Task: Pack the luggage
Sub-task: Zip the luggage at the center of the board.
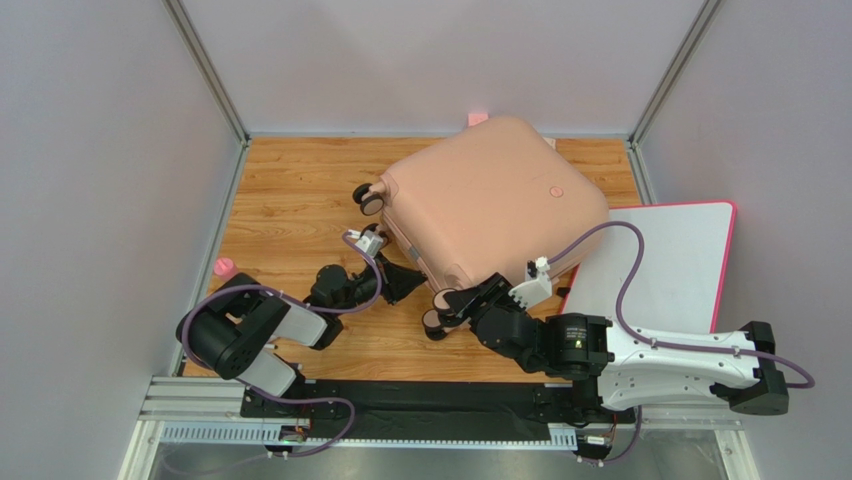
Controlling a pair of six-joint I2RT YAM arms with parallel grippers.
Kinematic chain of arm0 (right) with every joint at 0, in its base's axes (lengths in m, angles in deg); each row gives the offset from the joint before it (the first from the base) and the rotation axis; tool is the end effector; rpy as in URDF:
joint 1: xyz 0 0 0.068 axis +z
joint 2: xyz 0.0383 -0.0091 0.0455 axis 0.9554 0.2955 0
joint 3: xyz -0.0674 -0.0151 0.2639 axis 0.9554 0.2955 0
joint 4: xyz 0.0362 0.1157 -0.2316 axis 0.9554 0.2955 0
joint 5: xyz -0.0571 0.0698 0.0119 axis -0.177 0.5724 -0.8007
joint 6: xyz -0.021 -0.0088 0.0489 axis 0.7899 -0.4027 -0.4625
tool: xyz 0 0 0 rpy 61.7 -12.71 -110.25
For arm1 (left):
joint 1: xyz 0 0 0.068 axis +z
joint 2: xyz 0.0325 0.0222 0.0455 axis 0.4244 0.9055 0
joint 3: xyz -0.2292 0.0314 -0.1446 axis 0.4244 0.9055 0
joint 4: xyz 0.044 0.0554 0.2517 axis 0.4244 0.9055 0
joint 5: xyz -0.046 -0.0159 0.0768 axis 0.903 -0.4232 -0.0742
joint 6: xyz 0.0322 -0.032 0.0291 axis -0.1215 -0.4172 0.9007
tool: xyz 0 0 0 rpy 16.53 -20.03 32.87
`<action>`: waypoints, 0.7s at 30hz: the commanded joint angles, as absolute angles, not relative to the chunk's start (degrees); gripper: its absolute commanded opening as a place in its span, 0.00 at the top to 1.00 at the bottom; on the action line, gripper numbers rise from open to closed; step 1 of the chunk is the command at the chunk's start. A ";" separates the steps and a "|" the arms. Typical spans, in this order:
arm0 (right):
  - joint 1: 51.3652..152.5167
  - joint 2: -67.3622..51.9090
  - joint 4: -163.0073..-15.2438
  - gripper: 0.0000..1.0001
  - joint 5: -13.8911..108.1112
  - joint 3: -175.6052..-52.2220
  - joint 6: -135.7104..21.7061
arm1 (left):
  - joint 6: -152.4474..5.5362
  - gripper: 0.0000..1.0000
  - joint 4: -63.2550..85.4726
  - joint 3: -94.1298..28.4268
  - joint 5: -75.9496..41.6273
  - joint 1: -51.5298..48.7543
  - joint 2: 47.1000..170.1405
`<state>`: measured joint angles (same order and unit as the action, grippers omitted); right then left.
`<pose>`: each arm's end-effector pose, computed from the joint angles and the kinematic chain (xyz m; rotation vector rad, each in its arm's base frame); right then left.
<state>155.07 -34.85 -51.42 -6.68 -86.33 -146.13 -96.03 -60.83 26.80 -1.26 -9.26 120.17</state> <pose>0.0506 0.1802 0.2926 0.6484 2.1158 0.9051 0.1865 -0.1453 0.1565 0.3623 1.6877 -1.2427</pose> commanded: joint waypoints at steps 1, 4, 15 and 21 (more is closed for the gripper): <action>156.75 -35.46 -51.31 1.00 -7.64 -87.85 -142.82 | -94.13 0.75 -74.50 23.59 -4.07 -8.37 120.67; 156.84 -35.46 -51.31 1.00 -7.64 -87.67 -142.91 | -93.87 0.81 -74.50 23.93 -4.68 -8.37 120.49; 157.45 -35.90 -50.08 1.00 -8.61 -87.76 -144.14 | -93.60 1.00 -74.50 26.92 -9.07 -6.53 117.94; 157.72 -35.99 -49.47 1.00 -9.05 -87.85 -144.23 | -94.13 1.00 -74.50 27.01 -5.39 -3.46 118.47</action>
